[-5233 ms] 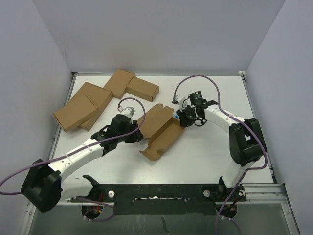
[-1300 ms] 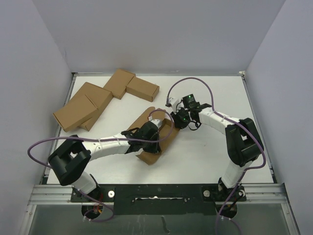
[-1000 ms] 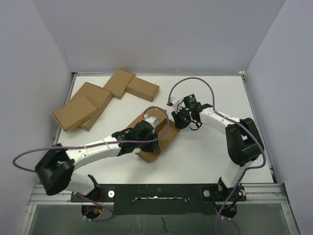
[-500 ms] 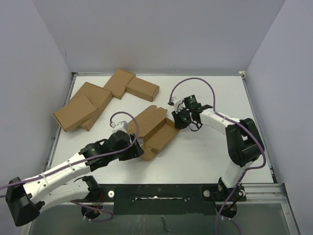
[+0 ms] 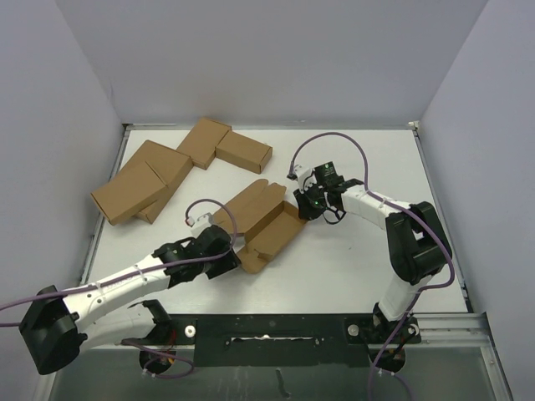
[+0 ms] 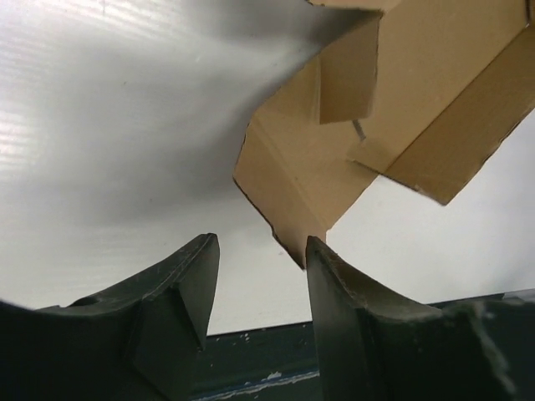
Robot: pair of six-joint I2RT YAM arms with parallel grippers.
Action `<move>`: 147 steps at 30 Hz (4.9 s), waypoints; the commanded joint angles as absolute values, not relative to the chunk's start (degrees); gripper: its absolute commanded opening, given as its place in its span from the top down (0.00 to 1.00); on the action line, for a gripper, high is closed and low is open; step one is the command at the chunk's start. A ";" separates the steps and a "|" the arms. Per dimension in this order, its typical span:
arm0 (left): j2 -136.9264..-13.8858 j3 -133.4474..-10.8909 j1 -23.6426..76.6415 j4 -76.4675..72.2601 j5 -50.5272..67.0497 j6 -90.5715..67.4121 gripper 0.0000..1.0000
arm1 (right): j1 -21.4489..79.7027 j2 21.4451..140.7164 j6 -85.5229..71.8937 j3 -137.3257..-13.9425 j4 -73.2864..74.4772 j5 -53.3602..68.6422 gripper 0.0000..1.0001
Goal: Fold the paper box
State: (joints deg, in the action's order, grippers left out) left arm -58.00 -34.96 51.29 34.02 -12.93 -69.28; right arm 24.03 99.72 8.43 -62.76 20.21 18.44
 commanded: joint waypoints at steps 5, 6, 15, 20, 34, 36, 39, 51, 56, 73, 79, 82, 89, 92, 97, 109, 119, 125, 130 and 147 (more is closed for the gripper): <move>-62.30 -36.91 47.22 21.92 -11.14 -65.44 0.76 | 23.86 97.46 7.98 -61.98 19.51 18.27 1.00; -62.58 -37.28 46.91 21.82 -10.69 -65.02 0.84 | 23.93 97.51 7.92 -61.97 19.59 18.35 1.00; -63.24 -40.63 43.95 21.94 -9.69 -59.00 1.00 | 24.71 97.78 7.16 -61.68 19.24 19.19 1.00; -67.67 -44.56 41.69 22.57 -8.08 -53.50 1.00 | 25.14 97.43 5.30 -61.45 18.65 19.54 1.00; -79.74 -52.10 39.84 19.50 -1.27 -47.78 0.92 | 26.32 98.35 4.28 -61.61 18.81 19.60 1.00; -79.74 -51.61 39.88 18.89 -0.79 -48.17 0.85 | 26.29 98.42 4.30 -61.61 18.88 19.56 1.00; -79.03 -50.33 39.89 18.34 -0.23 -49.01 0.74 | 26.34 98.53 4.29 -61.71 18.98 19.60 1.00; -72.34 -45.30 40.04 18.05 -1.05 -51.64 0.56 | 26.34 98.95 4.31 -61.92 19.16 19.76 1.00; -69.39 -40.89 40.06 11.55 -0.54 -52.07 0.46 | 26.28 99.13 4.38 -61.96 19.24 19.77 1.00; -47.60 -25.37 40.44 -0.92 -0.10 -51.64 0.23 | 25.75 99.36 2.94 -62.01 19.25 20.45 1.00; -38.23 -23.83 40.40 6.91 3.20 -52.29 0.24 | 23.37 99.31 0.53 -61.74 19.08 22.89 1.00; -33.39 -25.18 40.35 13.84 3.61 -52.30 0.26 | 22.00 99.23 -0.28 -61.54 18.99 24.31 1.00; -25.47 -28.92 40.37 25.48 0.91 -52.25 0.35 | 19.95 98.40 -1.89 -61.12 18.28 26.87 1.00; -24.82 -29.32 40.38 27.96 0.64 -52.75 0.41 | 18.52 97.80 -3.03 -60.82 17.93 28.66 1.00; -24.94 -28.32 40.40 28.24 2.50 -53.75 0.55 | 15.77 96.77 -4.63 -60.61 17.58 31.95 1.00; -44.57 -23.18 40.11 -1.11 5.09 -54.24 0.52 | 14.54 95.66 -5.98 -59.85 16.62 34.73 1.00; -54.43 -22.76 39.52 -18.03 1.20 -56.68 0.48 | 14.59 95.92 -5.85 -59.84 16.70 35.08 1.00; -55.94 -22.71 38.86 -20.75 0.71 -58.15 0.46 | 15.26 96.15 -5.64 -59.94 16.73 35.41 1.00; -58.45 -22.53 38.61 -24.25 1.10 -59.73 0.46 | 15.81 95.98 -5.54 -59.94 16.66 35.57 1.00; -64.74 -25.99 38.89 -18.69 0.58 -64.47 0.40 | 18.77 95.39 -2.97 -60.20 17.14 29.10 1.00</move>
